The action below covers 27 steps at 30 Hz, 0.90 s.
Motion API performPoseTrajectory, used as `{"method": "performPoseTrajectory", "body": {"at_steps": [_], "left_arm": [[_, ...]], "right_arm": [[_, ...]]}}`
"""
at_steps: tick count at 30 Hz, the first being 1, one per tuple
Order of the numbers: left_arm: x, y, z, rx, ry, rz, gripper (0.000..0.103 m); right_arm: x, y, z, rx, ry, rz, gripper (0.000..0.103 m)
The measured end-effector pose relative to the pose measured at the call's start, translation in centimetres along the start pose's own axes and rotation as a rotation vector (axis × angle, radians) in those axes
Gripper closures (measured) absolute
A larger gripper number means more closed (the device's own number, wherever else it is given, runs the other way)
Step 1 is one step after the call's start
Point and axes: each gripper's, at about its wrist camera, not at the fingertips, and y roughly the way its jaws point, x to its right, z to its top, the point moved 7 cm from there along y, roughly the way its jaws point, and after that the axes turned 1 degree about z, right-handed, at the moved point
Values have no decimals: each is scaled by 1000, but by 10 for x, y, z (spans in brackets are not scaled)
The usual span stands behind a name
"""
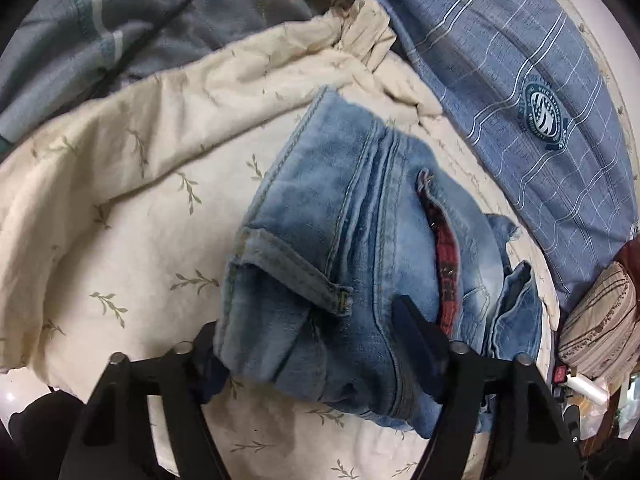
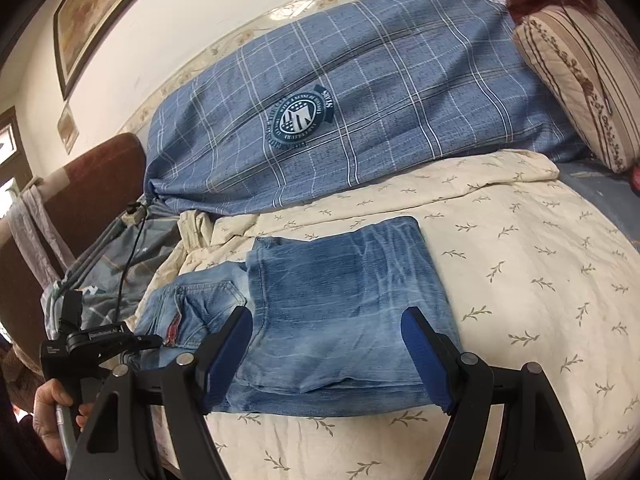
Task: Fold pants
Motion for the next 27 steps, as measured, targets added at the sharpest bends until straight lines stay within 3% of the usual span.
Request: {"method": "performPoseTrajectory", "body": {"at_steps": [4, 9, 12, 13, 16, 18, 27], "left_arm": [[9, -11, 3, 46, 72, 24, 36], [-3, 11, 1, 5, 11, 18, 19], [-8, 15, -1, 21, -2, 3, 20], [-8, 12, -2, 29, 1, 4, 23], [-5, 0, -1, 72, 36, 53, 47], [1, -10, 5, 115, 66, 72, 70], [44, -42, 4, 251, 269, 95, 79]], "right_arm": [[6, 1, 0, -9, 35, 8, 23], [9, 2, 1, -13, 64, 18, 23], [10, 2, 0, -18, 65, 14, 23], [11, 2, 0, -19, 65, 9, 23], [17, 3, 0, -26, 83, -8, 23], [26, 4, 0, -26, 130, 5, 23], [70, 4, -4, -43, 355, 7, 23]]}}
